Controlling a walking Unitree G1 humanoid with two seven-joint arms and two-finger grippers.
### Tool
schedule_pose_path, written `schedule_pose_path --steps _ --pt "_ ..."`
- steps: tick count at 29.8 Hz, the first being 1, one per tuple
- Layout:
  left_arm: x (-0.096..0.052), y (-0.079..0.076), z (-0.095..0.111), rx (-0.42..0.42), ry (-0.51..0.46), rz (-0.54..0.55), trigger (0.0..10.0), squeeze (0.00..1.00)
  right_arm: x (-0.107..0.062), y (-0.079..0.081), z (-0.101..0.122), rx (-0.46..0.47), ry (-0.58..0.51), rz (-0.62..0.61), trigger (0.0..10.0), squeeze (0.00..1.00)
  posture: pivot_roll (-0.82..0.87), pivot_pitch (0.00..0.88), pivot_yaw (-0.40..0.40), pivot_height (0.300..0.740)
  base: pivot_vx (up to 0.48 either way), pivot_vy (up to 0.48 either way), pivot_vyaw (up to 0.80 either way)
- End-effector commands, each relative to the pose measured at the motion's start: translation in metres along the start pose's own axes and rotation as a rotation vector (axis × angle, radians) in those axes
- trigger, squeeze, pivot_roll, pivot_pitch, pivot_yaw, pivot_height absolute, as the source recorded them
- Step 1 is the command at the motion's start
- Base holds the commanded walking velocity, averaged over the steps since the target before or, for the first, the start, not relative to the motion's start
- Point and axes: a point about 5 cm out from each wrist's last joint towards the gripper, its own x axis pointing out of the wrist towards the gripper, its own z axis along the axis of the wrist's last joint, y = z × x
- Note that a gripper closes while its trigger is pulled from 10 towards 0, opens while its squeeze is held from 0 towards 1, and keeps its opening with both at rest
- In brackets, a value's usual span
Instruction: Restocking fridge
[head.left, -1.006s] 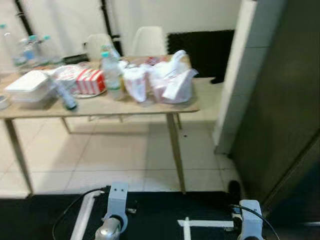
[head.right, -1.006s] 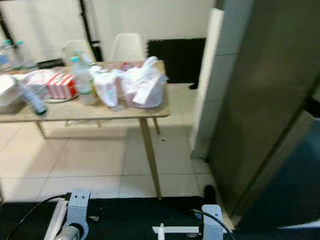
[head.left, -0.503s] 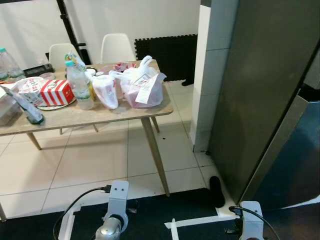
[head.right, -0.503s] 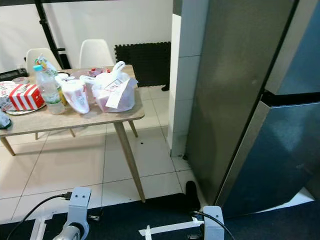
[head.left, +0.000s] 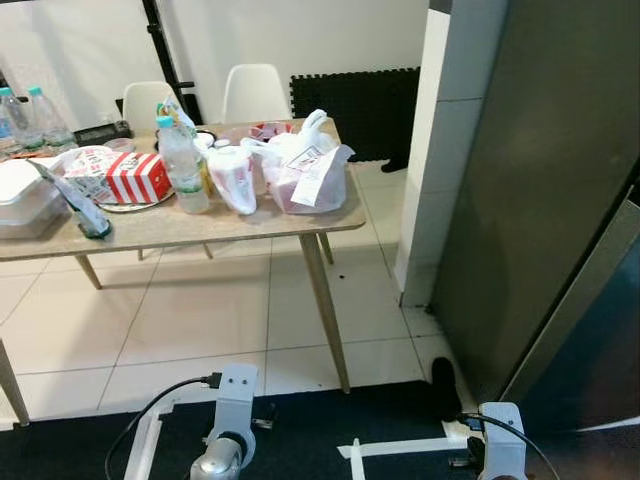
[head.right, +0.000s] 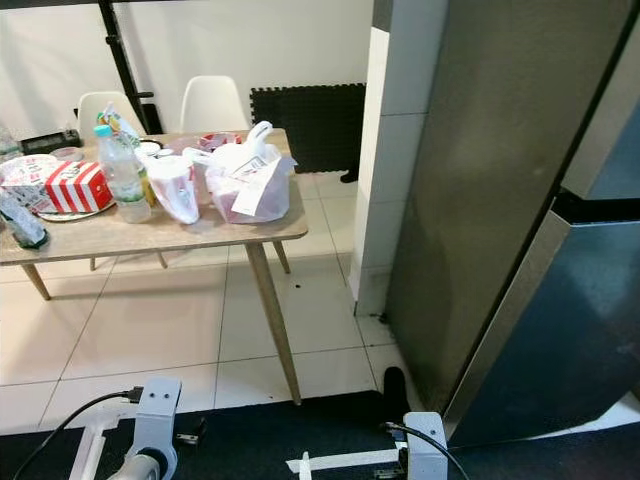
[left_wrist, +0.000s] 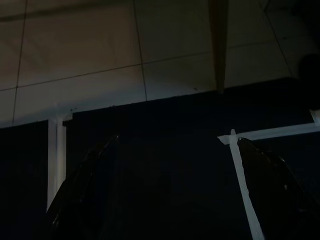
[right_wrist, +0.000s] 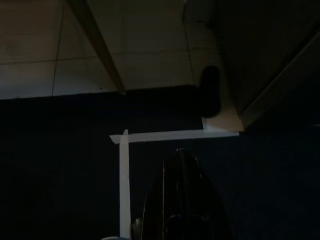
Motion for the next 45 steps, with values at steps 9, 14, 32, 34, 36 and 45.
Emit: schedule_pose_path --steps 9,14,32,34,36,45 --pt "-0.001 0.0008 -0.0023 0.005 0.005 -0.003 10.0 0.0 -0.001 0.0033 -0.0026 0.008 -0.004 0.006 10.0 0.0 -0.04 0.036 0.05 0.74 0.267 0.0 0.0" --pt "-0.0011 0.0016 -0.0021 0.007 0.005 -0.002 10.0 0.0 -0.0012 0.0037 -0.0034 0.012 -0.003 0.006 10.0 0.0 -0.04 0.037 0.052 0.74 0.285 0.0 0.0" --pt "-0.0007 0.0016 -0.0013 0.013 0.005 -0.005 10.0 0.0 -0.0013 0.0063 -0.0039 0.021 -0.009 0.005 10.0 0.0 -0.03 0.035 0.054 0.74 0.285 0.0 0.0" --pt "-0.0007 0.0015 -0.0015 0.012 0.006 -0.006 10.0 0.0 -0.0014 0.006 -0.0043 0.021 -0.008 0.004 10.0 0.0 -0.03 0.034 0.053 0.74 0.285 0.0 0.0" --pt "-0.0007 0.0014 -0.0015 0.012 0.006 -0.006 10.0 0.0 -0.0015 0.0056 -0.0044 0.021 -0.007 0.001 10.0 0.0 -0.04 0.033 0.053 0.74 0.289 0.0 0.0" --pt "-0.0005 0.0009 -0.0012 0.012 0.007 -0.008 10.0 0.0 -0.0015 0.0051 -0.0038 0.024 -0.011 -0.001 10.0 0.0 -0.04 0.033 0.054 0.74 0.28 0.0 0.0"
